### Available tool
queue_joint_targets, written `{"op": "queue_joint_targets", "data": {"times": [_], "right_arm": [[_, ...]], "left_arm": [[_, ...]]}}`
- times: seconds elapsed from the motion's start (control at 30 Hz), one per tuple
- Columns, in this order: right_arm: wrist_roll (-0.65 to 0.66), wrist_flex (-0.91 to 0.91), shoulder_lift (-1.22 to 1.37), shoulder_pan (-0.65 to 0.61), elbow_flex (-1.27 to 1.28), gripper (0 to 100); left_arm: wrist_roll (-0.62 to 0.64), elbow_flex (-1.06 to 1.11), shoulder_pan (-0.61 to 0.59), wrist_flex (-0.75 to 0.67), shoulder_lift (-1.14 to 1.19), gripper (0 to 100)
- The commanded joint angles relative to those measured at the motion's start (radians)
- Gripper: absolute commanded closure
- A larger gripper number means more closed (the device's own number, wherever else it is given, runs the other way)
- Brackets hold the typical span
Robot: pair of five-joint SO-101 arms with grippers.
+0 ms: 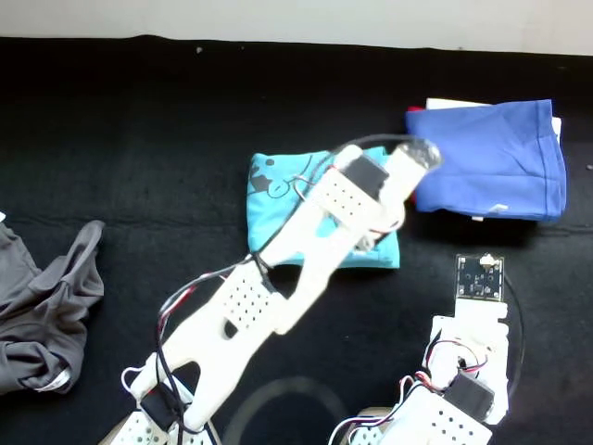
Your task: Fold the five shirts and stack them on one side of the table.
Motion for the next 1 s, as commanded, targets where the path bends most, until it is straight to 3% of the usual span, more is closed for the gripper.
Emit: {"op": "queue_joint_targets", "data": {"times": [0.0,0.13,0.3,0.5,0.97], "right_arm": [[0.005,-0.001,-0.008,-0.013,0.137,98.4],[0.005,-0.001,-0.008,-0.013,0.137,98.4],[0.005,-0.001,-0.008,-0.013,0.137,98.4],[0.005,-0.001,-0.008,-0.013,0.137,98.4],[0.005,-0.001,-0.008,-0.013,0.137,98.4]], "left_arm": [[0.0,0.002,0.03,0.003,-0.082,99],[-0.002,-0.071,-0.038,0.003,-0.082,99],[-0.002,-0.17,-0.243,0.0,-0.073,99],[-0.002,-0.082,-0.447,-0.144,-0.073,99],[-0.006,0.22,-0.544,-0.431,-0.073,99]]}}
